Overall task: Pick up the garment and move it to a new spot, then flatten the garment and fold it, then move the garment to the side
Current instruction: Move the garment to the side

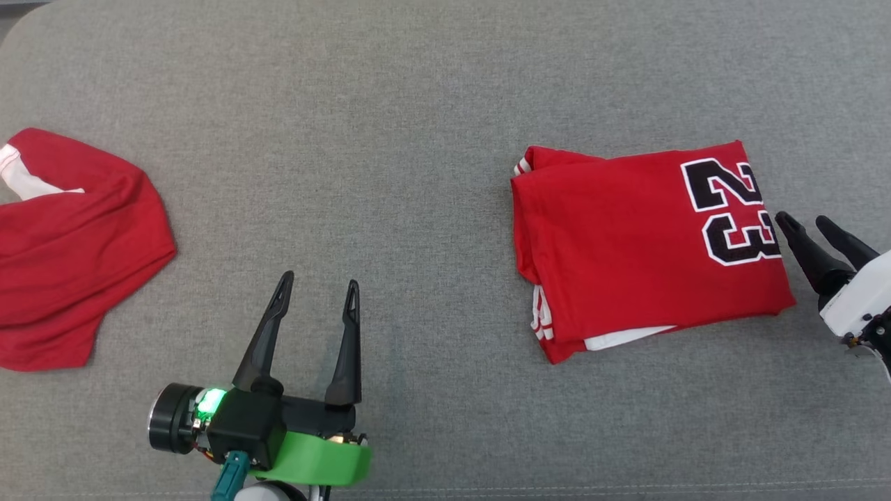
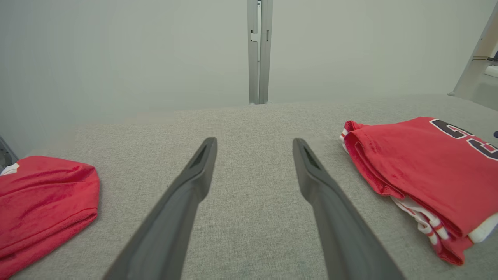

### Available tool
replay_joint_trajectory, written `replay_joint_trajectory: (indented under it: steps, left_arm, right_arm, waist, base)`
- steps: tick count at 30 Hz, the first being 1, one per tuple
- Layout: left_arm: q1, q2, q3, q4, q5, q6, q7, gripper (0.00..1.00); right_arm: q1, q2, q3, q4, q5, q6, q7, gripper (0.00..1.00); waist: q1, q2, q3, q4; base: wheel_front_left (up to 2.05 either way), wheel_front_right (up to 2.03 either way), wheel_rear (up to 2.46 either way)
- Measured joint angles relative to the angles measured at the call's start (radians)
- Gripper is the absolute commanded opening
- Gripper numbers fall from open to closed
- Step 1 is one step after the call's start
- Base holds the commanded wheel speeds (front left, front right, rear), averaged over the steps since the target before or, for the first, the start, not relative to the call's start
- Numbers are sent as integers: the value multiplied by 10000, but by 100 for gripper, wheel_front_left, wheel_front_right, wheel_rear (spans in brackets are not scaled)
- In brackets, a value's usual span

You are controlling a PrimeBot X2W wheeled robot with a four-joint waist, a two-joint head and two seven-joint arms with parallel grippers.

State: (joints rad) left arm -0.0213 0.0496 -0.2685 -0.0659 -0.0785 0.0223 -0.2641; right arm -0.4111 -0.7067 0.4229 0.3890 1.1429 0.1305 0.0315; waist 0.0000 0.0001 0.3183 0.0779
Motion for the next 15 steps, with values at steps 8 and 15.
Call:
replay_joint_trajectory:
  steps: [8,15]
  left_arm:
    - [-220,0,-182,75,-40,44,0,100]
    - [-426,0,-188,61,-40,46,0,100]
  right_arm:
    - [-353,-176,836,307,385,-2,215,100]
    - [-774,-454,1484,125,608,8,146,0]
  waist:
    - [0,-1,496,359]
    - [0,-1,800,433]
  base:
    - [0,0,0]
    - [0,0,0]
